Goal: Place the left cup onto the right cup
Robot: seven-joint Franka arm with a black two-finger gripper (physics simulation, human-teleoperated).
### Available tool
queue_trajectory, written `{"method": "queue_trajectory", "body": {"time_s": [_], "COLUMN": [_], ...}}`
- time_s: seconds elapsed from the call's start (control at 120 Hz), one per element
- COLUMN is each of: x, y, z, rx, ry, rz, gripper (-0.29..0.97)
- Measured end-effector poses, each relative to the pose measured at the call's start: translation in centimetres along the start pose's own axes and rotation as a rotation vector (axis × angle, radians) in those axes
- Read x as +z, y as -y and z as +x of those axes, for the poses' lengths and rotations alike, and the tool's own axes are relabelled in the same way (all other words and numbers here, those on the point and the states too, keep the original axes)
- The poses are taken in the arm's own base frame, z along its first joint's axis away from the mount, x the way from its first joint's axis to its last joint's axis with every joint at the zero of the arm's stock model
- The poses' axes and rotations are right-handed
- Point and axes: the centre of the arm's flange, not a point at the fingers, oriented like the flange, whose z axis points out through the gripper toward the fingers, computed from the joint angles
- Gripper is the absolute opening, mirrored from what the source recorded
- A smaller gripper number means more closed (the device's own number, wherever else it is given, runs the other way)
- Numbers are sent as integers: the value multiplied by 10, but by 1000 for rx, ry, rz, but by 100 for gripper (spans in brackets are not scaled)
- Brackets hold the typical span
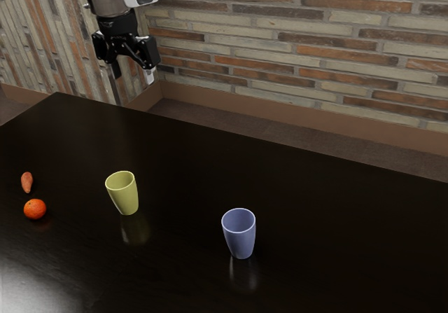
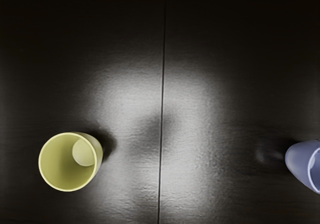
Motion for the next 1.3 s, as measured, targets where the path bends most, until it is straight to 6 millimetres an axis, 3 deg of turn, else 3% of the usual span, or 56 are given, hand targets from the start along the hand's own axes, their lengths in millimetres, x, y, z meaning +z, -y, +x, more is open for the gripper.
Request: {"method": "queue_trajectory", "body": {"time_s": [0.125,0.267,0.817,0.95,1.1,1.3], "x": [-1,13,133,149,163,176], "y": [-1,-1,5,5,21,29], "z": [-2,1,22,24,23,5], "rx": [2,-1,-18,-21,-49,-64], "ry": [-1,19,85,72,62,44], "rz": [0,-8,-13,-15,-16,-16], "gripper": [66,66,66,66,66,66]}}
